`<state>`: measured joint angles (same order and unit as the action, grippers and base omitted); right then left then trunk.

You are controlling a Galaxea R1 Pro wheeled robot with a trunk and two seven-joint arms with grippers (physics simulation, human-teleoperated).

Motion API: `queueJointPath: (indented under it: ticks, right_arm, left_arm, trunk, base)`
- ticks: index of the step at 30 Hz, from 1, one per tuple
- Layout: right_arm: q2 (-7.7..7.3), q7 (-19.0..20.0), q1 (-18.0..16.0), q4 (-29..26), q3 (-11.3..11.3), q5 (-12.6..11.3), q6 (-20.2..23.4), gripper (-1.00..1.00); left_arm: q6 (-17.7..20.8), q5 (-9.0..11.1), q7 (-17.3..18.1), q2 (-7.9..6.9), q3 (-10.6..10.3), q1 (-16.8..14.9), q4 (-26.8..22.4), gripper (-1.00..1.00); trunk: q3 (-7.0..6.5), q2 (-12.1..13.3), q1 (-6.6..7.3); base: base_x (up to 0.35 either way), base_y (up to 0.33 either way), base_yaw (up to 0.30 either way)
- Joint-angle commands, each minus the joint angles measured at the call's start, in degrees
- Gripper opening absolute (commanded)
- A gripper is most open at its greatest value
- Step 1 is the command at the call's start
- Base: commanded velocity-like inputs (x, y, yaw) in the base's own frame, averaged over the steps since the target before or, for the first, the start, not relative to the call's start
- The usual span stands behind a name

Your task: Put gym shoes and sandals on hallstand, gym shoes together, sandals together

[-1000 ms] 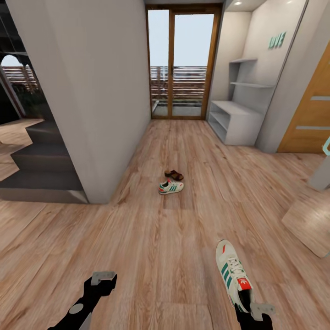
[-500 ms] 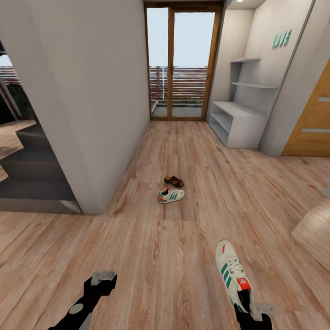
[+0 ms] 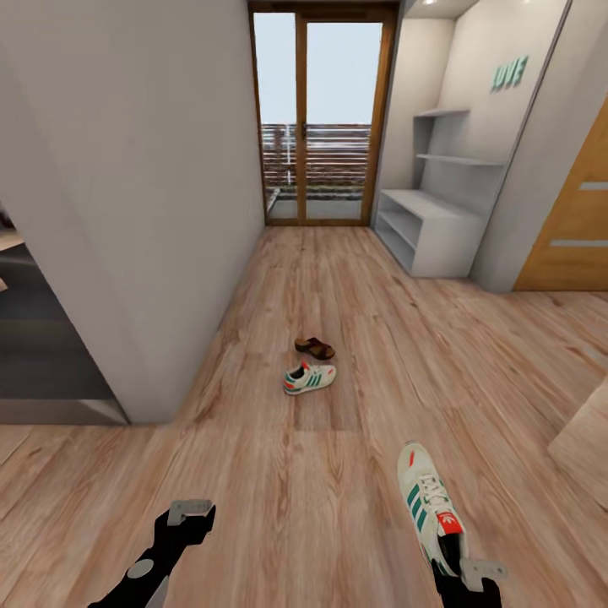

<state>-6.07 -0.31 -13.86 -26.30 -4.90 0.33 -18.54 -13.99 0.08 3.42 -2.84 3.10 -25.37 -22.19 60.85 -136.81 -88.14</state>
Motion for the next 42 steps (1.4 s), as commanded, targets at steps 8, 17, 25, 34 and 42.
queueJointPath:
  ticks: [8, 17, 25, 34, 42]
  right_arm:
    - [0.01, 0.0, 0.0, 0.0, -0.1, -0.1, -0.2, -1.00]
    - [0.01, 0.0, 0.0, -0.1, -0.1, -0.1, -0.2, -1.00]
    - [0.01, 0.0, 0.0, -0.1, -0.1, -0.1, -0.2, -1.00]
    - [-0.08, 0.0, 0.0, -0.1, -0.1, -0.1, -0.2, -1.00]
    - [-0.03, 0.0, 0.0, -0.1, -0.2, -0.1, -0.1, -1.00]
  left_arm:
    - [-0.2, 0.0, 0.4, 0.03, 0.3, 0.0, 0.1, 1.00]
    - [-0.2, 0.0, 0.4, 0.03, 0.3, 0.0, 0.0, 1.00]
    - [-0.2, -0.1, 0.4, 0.03, 0.3, 0.0, 0.0, 1.00]
    - [-0.2, -0.1, 0.4, 0.03, 0.3, 0.0, 0.0, 1.00]
    - [-0.2, -0.1, 0.4, 0.03, 0.3, 0.0, 0.1, 1.00]
  trunk:
    - [0.04, 0.0, -0.02]
    - [0.04, 0.0, -0.02]
    - [0.04, 0.0, -0.02]
    - [-0.29, 0.0, -0.02]
    - [-0.58, 0.0, -0.02]
  base:
    - [0.337, 0.083, -0.001]
    - [0.337, 0.083, 0.000]
    - [0.337, 0.083, 0.000]
    - [0.337, 0.084, -0.180]
    - [0.337, 0.084, -0.171]
